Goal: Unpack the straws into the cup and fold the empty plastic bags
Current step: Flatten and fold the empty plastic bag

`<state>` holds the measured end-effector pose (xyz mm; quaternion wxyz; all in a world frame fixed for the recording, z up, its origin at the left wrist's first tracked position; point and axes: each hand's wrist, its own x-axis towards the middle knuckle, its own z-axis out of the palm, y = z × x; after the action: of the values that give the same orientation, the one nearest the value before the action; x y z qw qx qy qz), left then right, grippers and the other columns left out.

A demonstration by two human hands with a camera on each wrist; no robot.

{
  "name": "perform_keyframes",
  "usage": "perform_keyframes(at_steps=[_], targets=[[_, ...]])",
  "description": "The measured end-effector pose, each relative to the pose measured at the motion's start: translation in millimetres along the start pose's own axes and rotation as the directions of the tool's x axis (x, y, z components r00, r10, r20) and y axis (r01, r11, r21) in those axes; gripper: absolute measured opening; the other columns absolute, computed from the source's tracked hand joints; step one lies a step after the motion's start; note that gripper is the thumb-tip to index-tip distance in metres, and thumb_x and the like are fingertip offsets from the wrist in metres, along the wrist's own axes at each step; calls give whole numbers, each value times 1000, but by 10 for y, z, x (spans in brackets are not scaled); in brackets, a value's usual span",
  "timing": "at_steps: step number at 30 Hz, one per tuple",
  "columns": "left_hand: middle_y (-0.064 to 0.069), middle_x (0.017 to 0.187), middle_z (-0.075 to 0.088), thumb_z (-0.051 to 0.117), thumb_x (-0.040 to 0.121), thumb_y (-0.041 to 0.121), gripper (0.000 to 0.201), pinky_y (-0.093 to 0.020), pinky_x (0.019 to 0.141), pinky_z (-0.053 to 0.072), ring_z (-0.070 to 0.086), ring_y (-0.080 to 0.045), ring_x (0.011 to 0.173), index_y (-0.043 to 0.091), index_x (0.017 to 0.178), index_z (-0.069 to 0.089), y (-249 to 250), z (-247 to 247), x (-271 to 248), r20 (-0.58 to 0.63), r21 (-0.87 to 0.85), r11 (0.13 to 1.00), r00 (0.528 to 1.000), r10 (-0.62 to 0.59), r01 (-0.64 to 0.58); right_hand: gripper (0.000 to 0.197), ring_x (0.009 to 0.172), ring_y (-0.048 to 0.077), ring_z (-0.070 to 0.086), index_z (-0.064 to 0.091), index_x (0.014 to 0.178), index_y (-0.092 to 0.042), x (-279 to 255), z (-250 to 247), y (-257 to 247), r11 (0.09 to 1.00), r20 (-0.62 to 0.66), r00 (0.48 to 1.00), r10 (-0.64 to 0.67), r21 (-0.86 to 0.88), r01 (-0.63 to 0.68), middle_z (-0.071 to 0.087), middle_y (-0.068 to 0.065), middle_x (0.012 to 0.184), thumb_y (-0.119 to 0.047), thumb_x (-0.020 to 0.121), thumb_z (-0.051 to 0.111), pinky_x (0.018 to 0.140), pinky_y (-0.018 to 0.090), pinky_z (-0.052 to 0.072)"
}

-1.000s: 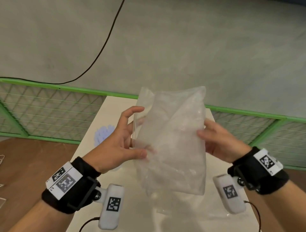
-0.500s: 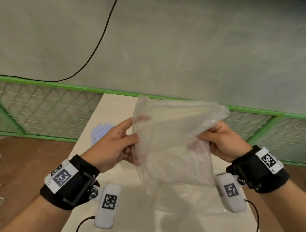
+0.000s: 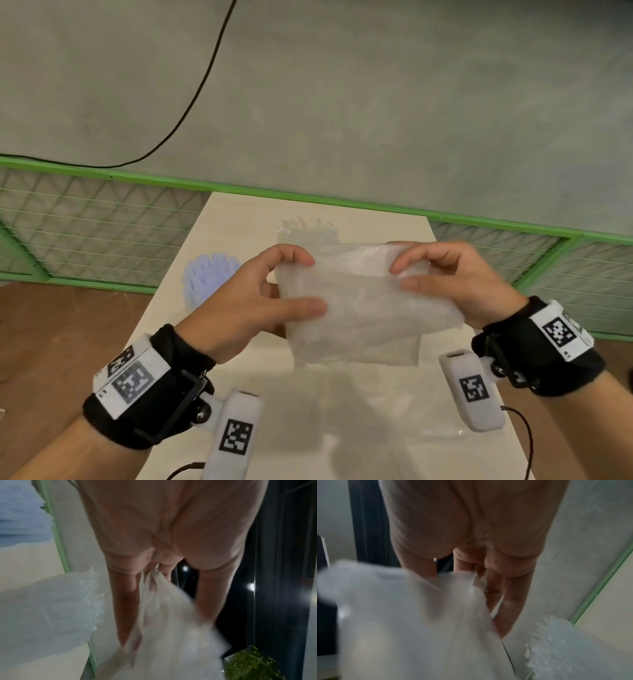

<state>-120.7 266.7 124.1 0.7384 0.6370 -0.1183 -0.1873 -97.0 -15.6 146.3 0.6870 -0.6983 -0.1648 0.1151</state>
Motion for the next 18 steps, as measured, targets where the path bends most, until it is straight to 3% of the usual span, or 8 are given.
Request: perform_keyframes(at_steps=[2,4,6,7,10,13,16,18], targets=[[-3,109,69,84,63,6,61,-35,66,59,70,-22,88,29,113,58,-11,-4,-9,12,90,996,1000,21,-22,30,83,19,71,77,79,-15,-3,8,-30,999,-15,999,-31,7,32,74,4,95,12,65,72,68,29,58],[-2,120,63,84,64,3,68,-35,76,60,70,-21,94,36,116,56,5,-20,-25,18,159,985,998,68,-70,53,100,23,69,72,106,-20,-5,-16,-35,996,-32,997,-74,55,76,71,8,115,18,69,70,77,34,59],[-2,126,55,86,60,11,73,-34,78,59,70,-19,92,42,117,53,31,-22,-35,10,218,968,993,121,-120,72,102,27,68,50,136,-31,-16,-27,-26,987,36,999,-15,160,9,68,10,120,6,78,71,80,36,58],[-1,129,52,86,57,17,74,-37,79,59,69,-20,93,45,116,52,45,-23,-36,4,232,964,991,134,-131,79,99,28,68,40,141,-38,-26,-38,7,984,106,993,48,168,-65,68,10,118,-4,77,72,78,35,58],[4,135,45,85,58,15,76,-50,83,58,68,-23,97,48,117,51,82,-42,-58,2,276,952,990,140,-135,84,94,32,70,33,143,-40,-66,-58,66,976,193,959,209,24,-218,68,19,115,-10,79,78,73,40,59],[10,137,40,80,68,-4,78,-55,78,58,66,-25,99,46,120,50,68,-31,-78,26,301,942,988,150,-150,92,80,31,72,35,144,-29,-58,-121,-6,978,75,976,206,-29,-205,73,23,96,-11,68,85,69,39,60],[2,136,41,82,63,7,80,-59,76,57,64,-31,99,47,122,48,38,-12,-65,8,282,944,984,177,-172,95,66,17,71,38,144,-18,-35,-118,-78,979,-53,996,65,197,-53,75,10,78,-9,61,83,61,23,57],[-3,139,41,82,58,13,80,-61,77,56,64,-31,103,44,123,48,9,-1,-45,-39,202,955,972,231,-219,89,73,12,68,42,141,-11,-47,-50,-11,887,-119,993,10,459,46,73,4,87,-22,64,86,67,24,56]])
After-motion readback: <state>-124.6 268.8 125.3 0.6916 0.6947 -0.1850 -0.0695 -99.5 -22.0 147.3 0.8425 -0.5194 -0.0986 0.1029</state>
